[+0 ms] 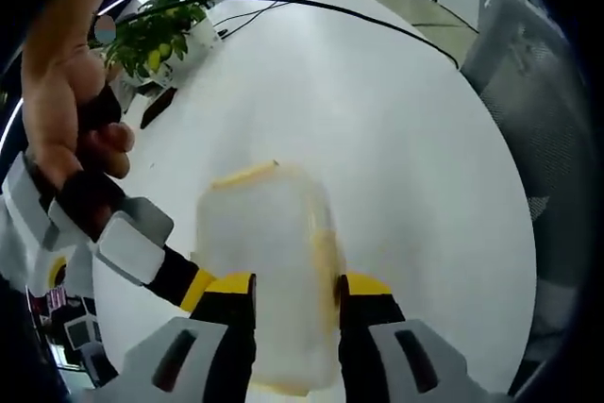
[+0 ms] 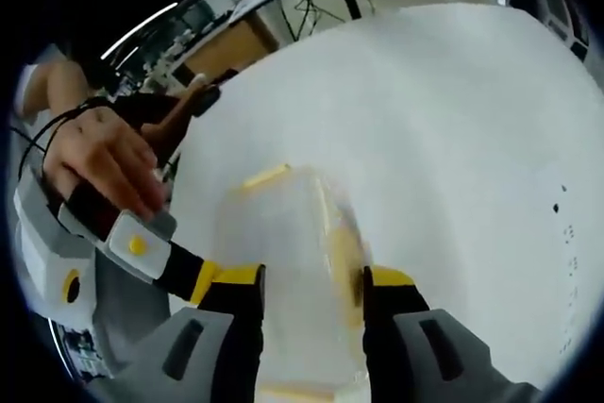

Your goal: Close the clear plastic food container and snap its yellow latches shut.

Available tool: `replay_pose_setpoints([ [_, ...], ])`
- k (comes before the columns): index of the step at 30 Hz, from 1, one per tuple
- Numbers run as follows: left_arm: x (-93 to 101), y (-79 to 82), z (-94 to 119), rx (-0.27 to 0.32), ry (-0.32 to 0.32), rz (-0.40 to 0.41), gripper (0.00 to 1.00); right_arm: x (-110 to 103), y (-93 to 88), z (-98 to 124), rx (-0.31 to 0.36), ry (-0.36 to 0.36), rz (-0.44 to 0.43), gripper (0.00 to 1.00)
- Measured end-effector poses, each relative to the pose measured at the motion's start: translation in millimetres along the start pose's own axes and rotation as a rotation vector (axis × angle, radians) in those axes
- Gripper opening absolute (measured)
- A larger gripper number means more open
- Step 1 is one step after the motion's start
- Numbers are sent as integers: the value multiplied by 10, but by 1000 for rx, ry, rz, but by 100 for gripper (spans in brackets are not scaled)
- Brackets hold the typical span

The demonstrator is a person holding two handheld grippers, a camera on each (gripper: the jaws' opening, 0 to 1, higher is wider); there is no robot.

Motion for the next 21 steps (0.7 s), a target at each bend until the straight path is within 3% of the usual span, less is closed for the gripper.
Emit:
replay_pose_setpoints([
  [4,-11,2,-3,-3,-4,-11,26,6,30,-8,-28,-1,-10,36],
  [5,-1,5,-16,-1,-6,-19,25,-13,29,-22,-40,40,-8,34],
  [9,-15,25,-90,-6,38,-35,23,-26,33,32,-45,17,-30,33],
  [10,-20,18,-72,-31,61,-59,22,-28,34,51,-48,12,-36,33],
  [14,-34,-15,-42,4,56,-41,23,-108,15,39,-46,5,-44,33],
  [21,17,38,-13,-5,55,-56,24,-103,-1,46,-39,8,-58,34],
])
Point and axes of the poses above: the point that each gripper's makers call its tool centre point, and the gripper's own axes: z roughly backward along the fingers, x roughly to its right, y roughly out of its top, the point moved 9 cm from there along z, roughly backward along the fingers, and after that the axes turned 6 degrees about -x, right-handed, at the moved point
